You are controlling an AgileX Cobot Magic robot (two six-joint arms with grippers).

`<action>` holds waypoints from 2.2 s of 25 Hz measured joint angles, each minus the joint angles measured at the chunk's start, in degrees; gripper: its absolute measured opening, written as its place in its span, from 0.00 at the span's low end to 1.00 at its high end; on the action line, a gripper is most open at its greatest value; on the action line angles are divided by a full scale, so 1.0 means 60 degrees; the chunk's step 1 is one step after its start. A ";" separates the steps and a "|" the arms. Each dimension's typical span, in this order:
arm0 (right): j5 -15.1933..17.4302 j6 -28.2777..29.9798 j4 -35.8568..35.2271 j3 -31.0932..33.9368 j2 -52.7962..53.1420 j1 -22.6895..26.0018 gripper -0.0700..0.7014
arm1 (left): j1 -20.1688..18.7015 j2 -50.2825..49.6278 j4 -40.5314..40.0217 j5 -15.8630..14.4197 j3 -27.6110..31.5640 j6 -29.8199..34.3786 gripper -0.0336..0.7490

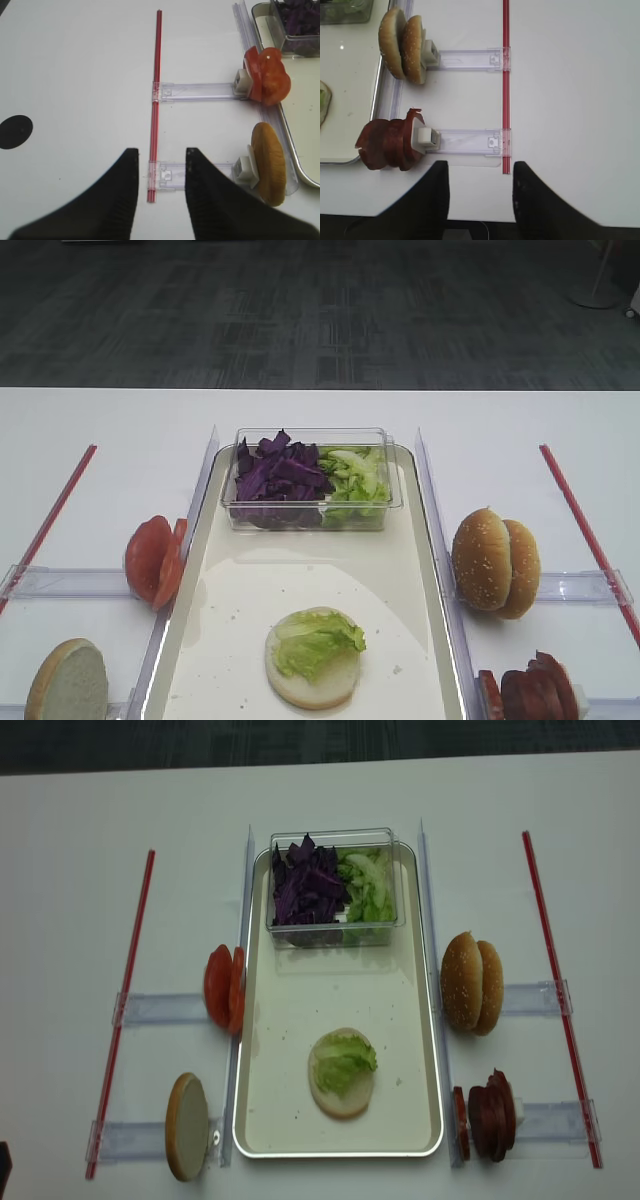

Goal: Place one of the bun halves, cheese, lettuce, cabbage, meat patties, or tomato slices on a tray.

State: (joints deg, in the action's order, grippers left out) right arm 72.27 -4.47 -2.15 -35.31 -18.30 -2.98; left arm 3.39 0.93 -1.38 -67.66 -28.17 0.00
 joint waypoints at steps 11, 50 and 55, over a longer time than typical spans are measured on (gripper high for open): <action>-0.1433 -0.0006 0.0095 0.1252 0.0916 0.0652 0.53 | 0.0000 0.0000 0.0000 0.0000 0.0000 0.0000 0.33; -0.1446 0.0386 0.0047 0.1252 0.3199 0.0656 0.53 | 0.0000 0.0000 0.0000 0.0000 0.0000 0.0000 0.33; -0.1446 0.0422 0.0020 0.1252 0.3199 0.0656 0.53 | 0.0000 0.0000 0.0000 0.0000 0.0000 0.0000 0.33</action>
State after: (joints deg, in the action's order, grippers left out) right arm 63.60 -1.94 -2.03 -27.80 0.89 0.96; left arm 3.39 0.93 -1.38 -67.66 -28.17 0.00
